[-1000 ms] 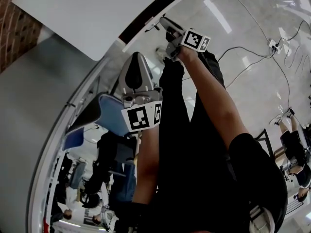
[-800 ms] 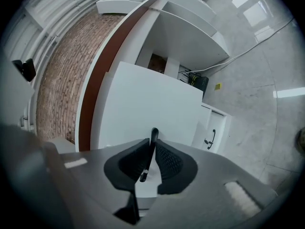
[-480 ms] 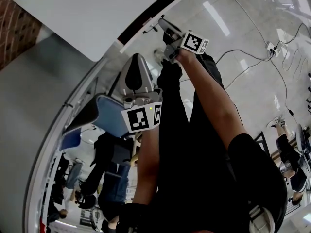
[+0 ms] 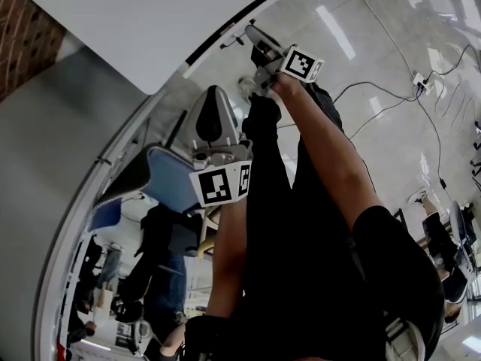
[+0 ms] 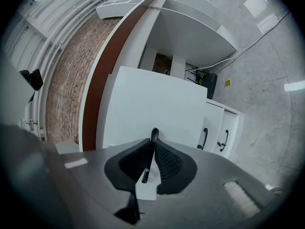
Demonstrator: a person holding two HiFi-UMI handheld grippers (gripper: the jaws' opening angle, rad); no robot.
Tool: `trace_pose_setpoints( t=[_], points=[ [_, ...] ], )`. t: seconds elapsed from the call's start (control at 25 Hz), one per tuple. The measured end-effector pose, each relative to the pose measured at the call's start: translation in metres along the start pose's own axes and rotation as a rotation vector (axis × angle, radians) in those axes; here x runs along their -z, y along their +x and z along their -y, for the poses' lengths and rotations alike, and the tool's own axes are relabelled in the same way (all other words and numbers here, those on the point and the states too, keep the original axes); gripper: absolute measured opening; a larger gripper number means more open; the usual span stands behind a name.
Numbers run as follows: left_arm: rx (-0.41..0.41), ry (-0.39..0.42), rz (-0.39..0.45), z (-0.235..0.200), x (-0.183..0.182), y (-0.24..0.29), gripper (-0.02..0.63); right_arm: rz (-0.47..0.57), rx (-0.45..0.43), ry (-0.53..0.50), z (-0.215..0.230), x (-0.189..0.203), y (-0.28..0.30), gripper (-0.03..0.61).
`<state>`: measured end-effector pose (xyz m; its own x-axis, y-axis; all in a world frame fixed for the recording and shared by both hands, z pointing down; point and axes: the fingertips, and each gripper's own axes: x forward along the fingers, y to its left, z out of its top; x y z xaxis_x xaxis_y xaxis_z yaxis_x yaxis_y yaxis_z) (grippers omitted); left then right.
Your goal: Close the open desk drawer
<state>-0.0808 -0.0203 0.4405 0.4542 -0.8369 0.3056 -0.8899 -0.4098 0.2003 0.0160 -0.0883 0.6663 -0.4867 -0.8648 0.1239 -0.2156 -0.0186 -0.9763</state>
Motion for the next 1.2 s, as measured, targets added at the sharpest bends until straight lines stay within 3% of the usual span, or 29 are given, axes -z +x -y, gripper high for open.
trace_pose_setpoints(
  t=[0.2, 0.4, 0.64, 1.2],
  points=[
    [-0.024, -0.007, 0.013, -0.009, -0.003, 0.004, 0.017, 0.009, -0.039, 0.052, -0.003, 0.0, 0.016, 0.032],
    [-0.046, -0.009, 0.019, -0.016, 0.0, 0.011, 0.017, 0.007, -0.057, 0.011, -0.002, -0.006, 0.03, 0.032],
    [-0.073, -0.016, 0.034, -0.023, 0.0, 0.019, 0.017, 0.008, -0.103, 0.065, -0.008, -0.01, 0.052, 0.032],
    [-0.155, -0.029, 0.079, -0.026, 0.016, 0.025, 0.017, -0.031, -0.202, 0.044, -0.012, -0.016, 0.067, 0.031]
  ],
)
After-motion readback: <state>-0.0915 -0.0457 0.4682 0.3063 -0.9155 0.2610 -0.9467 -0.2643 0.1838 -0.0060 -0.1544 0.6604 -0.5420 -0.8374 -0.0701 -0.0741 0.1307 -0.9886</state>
